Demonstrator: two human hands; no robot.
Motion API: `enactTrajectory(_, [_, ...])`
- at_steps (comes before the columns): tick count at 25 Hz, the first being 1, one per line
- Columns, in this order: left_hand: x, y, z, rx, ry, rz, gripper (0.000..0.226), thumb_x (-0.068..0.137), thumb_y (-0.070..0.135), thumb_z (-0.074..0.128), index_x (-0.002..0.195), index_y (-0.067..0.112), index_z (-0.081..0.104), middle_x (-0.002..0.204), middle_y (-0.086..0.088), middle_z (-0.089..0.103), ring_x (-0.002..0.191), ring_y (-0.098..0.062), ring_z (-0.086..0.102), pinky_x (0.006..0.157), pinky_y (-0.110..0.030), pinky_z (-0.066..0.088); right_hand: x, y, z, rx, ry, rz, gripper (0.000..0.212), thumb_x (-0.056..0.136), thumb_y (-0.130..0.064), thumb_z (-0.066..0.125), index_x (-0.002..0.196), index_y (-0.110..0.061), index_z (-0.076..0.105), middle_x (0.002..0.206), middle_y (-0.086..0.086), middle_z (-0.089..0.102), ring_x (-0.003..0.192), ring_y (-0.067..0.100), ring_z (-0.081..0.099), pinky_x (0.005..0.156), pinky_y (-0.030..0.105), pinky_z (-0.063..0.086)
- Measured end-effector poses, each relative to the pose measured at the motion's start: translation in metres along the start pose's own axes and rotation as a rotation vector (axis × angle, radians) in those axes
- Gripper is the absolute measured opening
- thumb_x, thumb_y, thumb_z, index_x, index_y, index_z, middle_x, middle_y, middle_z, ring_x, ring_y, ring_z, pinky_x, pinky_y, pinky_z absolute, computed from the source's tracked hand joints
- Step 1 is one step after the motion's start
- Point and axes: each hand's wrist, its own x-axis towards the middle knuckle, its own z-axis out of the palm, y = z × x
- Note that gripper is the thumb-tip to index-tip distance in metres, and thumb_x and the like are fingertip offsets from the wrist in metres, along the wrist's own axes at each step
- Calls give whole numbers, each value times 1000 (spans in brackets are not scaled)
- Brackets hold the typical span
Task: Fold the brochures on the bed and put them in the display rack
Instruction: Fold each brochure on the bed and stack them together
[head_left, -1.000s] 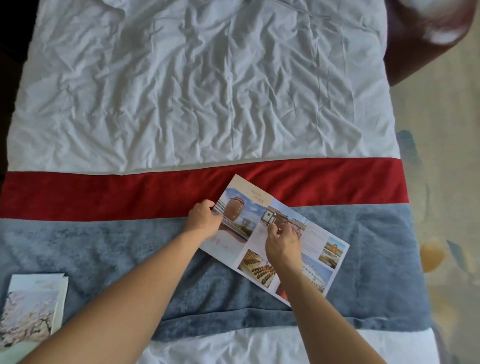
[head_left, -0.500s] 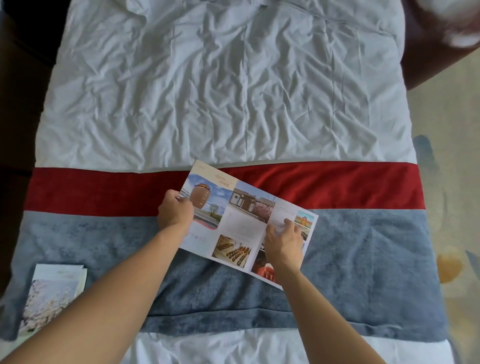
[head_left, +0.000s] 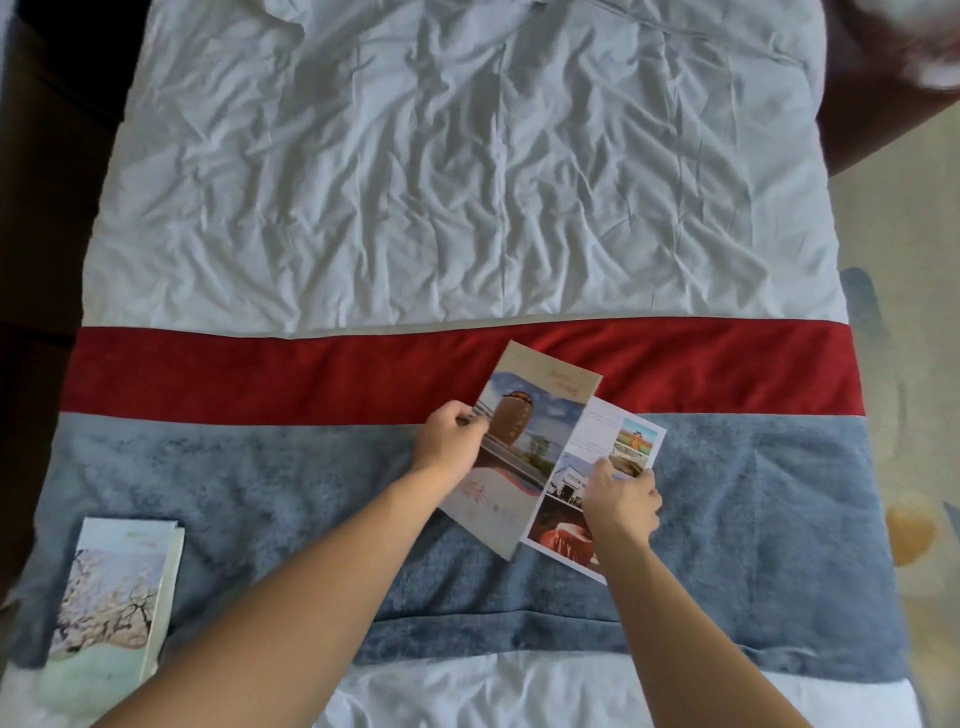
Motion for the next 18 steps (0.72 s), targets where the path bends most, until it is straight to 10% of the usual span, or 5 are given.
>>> enactTrajectory(6, [-11,-10,39,128,-181,-22,18,88,37,62,78,22,66,84,3,73,82,-16,67,72,-32,51,3,18,-12,230,65,-61,62,90,-64,18,101,-21,62,95,3,68,79,18,60,78,44,47])
enactTrajectory(12, [-22,-7,66,188,-185,-13,15,90,36,58,81,25,62,85,6,70,79,-14,65,60,-27,46,4,18,-14,271,43,-51,71,79,-73,10,88,-25,62,85,1,67,81,22,64,83,48,54])
enactTrajectory(18, [-22,-11,88,212,-228,24,53,91,33,62,141,20,51,135,0,60,122,-20,58,100,-35,47,16,30,-23,319,9,-31,65,91,-70,19,105,-24,63,102,0,66,94,23,61,88,46,49])
